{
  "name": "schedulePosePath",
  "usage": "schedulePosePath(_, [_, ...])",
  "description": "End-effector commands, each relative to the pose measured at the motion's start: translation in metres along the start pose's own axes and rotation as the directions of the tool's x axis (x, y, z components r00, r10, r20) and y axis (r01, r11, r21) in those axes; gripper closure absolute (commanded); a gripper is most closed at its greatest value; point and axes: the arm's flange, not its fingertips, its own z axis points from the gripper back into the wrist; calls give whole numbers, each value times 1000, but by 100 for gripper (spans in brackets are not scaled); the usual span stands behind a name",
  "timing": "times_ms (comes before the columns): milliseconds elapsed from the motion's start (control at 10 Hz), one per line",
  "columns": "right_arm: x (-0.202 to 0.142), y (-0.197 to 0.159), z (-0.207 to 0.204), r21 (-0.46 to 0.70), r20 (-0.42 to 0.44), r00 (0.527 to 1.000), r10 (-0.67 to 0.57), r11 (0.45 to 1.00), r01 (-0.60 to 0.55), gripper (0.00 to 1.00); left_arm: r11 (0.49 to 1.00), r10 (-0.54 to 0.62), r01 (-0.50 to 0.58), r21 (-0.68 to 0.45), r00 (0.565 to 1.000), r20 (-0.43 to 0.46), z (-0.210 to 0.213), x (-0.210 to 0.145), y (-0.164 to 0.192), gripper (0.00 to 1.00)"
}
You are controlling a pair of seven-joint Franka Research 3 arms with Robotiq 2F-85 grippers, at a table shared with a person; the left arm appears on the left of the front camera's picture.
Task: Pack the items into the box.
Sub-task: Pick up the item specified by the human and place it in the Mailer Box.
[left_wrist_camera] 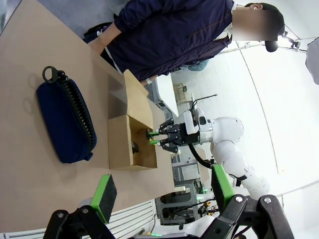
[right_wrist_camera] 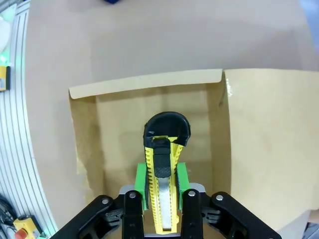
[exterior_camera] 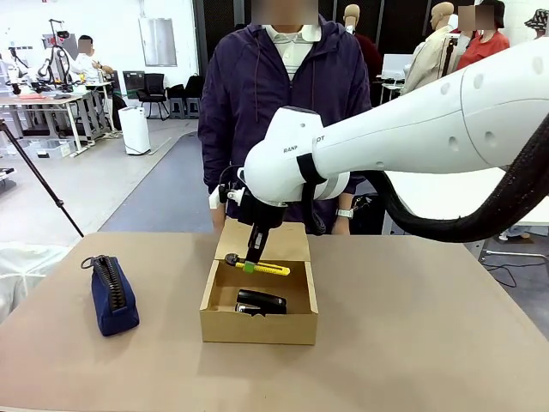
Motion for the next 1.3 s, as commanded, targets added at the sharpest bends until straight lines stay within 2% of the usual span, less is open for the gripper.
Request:
schedulePosePath(0, [4, -1, 4, 20, -12, 1000, 20, 1000, -19, 0, 1000, -14, 14, -25, 1000, 11, -1, -1, -1, 0])
schedulePosePath(400, [3, -3, 5, 25, -23, 1000, 20, 999, -20, 0, 1000, -14, 14, -25, 1000, 11, -1, -1, -1, 0])
schedulePosePath(700, [-21, -16, 31, 30, 5, 998, -65, 997, 65, 0, 1000, -14, 14, -25, 1000, 11, -1, -1, -1, 0])
schedulePosePath(800, [-48, -24, 57, 44, 23, 990, -141, 989, 140, 0, 1000, -14, 14, -25, 1000, 11, -1, -1, -1, 0])
schedulePosePath(900, [-85, -28, 88, 50, 83, 971, -224, 974, 220, 0, 1000, -14, 14, -25, 1000, 11, -1, -1, -1, 0])
schedulePosePath(1000, [-136, -24, 120, 92, 133, 939, -318, 947, 308, 0, 1000, -14, 14, -25, 1000, 11, -1, -1, -1, 0])
schedulePosePath(1100, [-194, -9, 149, 173, 152, 906, -395, 913, 369, 0, 1000, -14, 14, -25, 1000, 11, -1, -1, -1, 0])
schedulePosePath(1200, [-244, 7, 171, 236, 155, 836, -527, 841, 487, 0, 1000, -14, 14, -25, 1000, 11, -1, -1, -1, 0])
